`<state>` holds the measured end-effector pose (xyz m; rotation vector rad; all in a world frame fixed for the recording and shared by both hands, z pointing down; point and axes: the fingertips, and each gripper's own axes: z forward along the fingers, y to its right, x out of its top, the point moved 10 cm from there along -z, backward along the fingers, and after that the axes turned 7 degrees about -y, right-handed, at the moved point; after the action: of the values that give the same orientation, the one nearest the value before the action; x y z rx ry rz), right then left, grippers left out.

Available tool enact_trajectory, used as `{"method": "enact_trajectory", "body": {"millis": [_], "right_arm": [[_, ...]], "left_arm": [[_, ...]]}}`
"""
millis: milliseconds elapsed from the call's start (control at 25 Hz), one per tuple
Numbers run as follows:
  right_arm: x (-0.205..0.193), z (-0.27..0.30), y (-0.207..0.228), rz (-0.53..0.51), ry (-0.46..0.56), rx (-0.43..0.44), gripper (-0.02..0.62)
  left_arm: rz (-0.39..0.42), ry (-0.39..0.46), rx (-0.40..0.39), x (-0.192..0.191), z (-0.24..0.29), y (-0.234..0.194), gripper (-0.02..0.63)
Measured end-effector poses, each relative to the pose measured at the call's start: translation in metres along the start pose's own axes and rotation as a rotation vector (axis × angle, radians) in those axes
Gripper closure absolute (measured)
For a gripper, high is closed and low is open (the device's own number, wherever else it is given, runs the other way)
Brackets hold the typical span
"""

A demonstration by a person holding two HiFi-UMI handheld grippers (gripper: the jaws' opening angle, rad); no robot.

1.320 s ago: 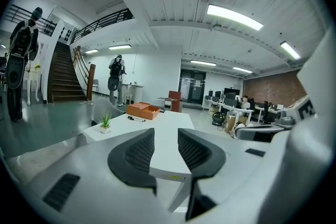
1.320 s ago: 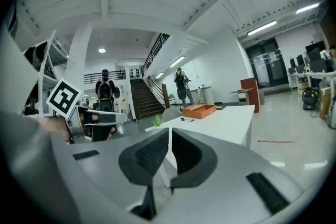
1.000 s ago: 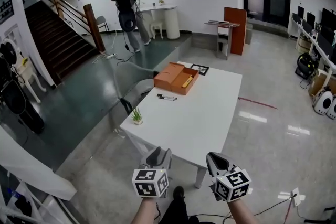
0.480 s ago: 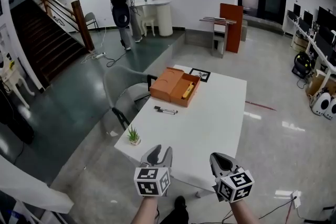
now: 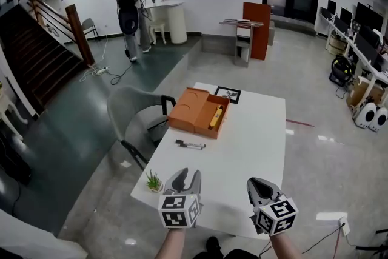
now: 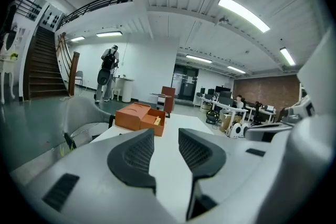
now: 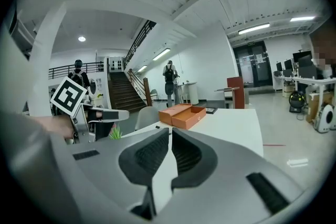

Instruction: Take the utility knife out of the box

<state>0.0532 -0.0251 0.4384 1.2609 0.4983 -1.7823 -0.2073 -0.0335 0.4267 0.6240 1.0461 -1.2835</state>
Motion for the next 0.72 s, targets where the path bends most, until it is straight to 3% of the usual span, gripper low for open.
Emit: {"method": "enact_trajectory", "body": {"millis": [720], "right_arm": [[0.023,0.033,0.029,0.008,0.019,-0.022,0.594]], "left_arm": [[0.059,-0.025,-0.029,0.055,0.074,-0.010,0.483]]}}
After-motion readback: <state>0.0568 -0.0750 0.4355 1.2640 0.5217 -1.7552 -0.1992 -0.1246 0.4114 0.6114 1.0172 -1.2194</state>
